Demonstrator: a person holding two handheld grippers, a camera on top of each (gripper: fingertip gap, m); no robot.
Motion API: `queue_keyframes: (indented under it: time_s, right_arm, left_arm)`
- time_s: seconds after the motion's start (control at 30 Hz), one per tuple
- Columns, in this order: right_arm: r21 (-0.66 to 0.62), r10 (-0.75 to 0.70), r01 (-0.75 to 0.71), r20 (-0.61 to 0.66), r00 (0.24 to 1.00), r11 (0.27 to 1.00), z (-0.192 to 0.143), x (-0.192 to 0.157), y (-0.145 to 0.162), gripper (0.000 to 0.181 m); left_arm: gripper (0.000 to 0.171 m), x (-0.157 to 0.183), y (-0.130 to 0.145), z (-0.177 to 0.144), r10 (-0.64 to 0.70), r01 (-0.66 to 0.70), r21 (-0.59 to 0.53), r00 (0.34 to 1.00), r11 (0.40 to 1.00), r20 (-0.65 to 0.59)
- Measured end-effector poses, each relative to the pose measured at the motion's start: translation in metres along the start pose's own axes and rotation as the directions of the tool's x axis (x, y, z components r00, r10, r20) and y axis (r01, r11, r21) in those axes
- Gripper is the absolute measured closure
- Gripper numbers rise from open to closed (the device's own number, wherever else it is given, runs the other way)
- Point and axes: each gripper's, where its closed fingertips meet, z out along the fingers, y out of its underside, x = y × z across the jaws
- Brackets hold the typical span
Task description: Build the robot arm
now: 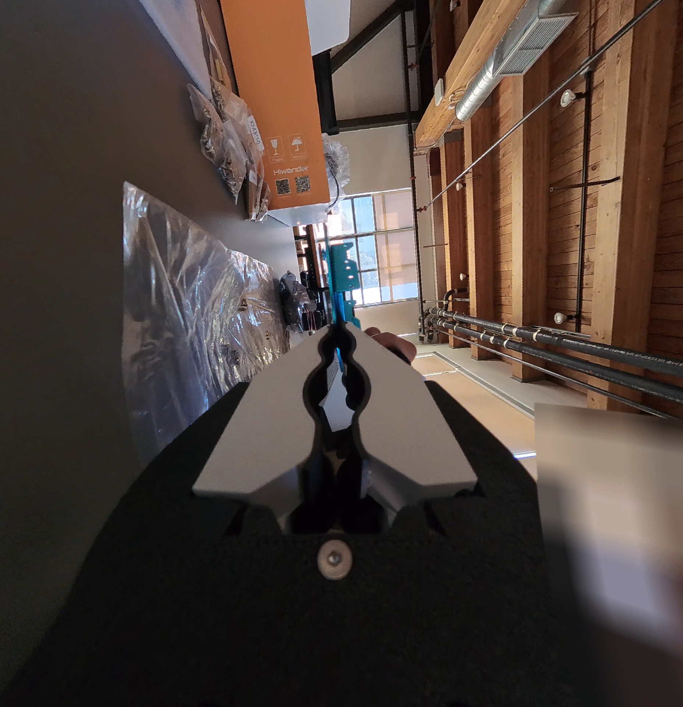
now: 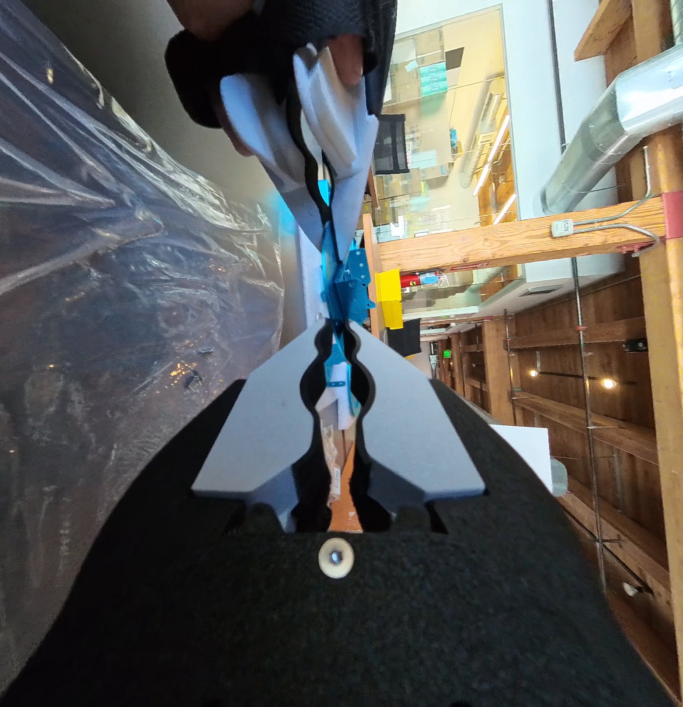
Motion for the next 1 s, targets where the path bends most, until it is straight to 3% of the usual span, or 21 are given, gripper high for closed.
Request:
queue_keyframes:
  time_s: [0.2,0.37,0.53,0.67,0.73,0.8,0.83,0.93,1.0]
  right_arm:
    - [-0.008,-0.134,0.134,-0.128,0.983,0.991,0.000,0.011,-0.001,0.181]
    - [0.010,-0.078,0.079,-0.089,0.993,0.997,-0.002,0.017,-0.003,0.181]
    - [0.050,-0.100,0.105,-0.109,0.989,0.993,-0.007,0.026,-0.002,0.181]
    - [0.081,-0.115,0.125,-0.116,0.987,0.989,-0.013,0.033,0.000,0.181]
    - [0.127,-0.086,0.097,-0.090,0.992,0.987,-0.018,0.035,-0.002,0.181]
    - [0.178,-0.067,0.077,-0.059,0.996,0.981,-0.024,0.037,-0.005,0.181]
    - [0.206,-0.050,0.061,-0.059,0.997,0.977,-0.028,0.042,-0.008,0.181]
    - [0.277,0.006,0.006,-0.042,0.999,0.961,-0.042,0.056,-0.014,0.181]
    - [0.325,0.034,-0.019,-0.038,0.999,0.946,-0.050,0.065,-0.019,0.181]
  left_arm:
    - [0.171,0.008,0.000,0.001,0.011,-0.011,0.002,0.999,1.000,-0.037]
    - [0.169,0.019,0.000,0.001,0.108,-0.109,-0.018,0.992,0.994,-0.064]
    - [0.154,0.027,-0.004,-0.001,0.229,-0.230,-0.016,0.972,0.973,-0.056]
    - [0.143,0.038,-0.012,-0.006,0.330,-0.330,0.006,0.942,0.944,-0.058]
    - [0.141,0.047,-0.016,-0.011,0.433,-0.433,0.004,0.900,0.901,-0.050]
    - [0.140,0.063,-0.022,-0.020,0.595,-0.595,0.005,0.803,0.803,-0.026]
    - [0.140,0.071,-0.026,-0.026,0.702,-0.702,0.006,0.712,0.712,0.006]
    - [0.142,0.099,-0.021,-0.043,0.951,-0.952,-0.041,0.301,0.305,0.073]
    - [0.143,0.111,-0.006,-0.053,0.997,-0.989,-0.142,0.032,0.041,0.064]
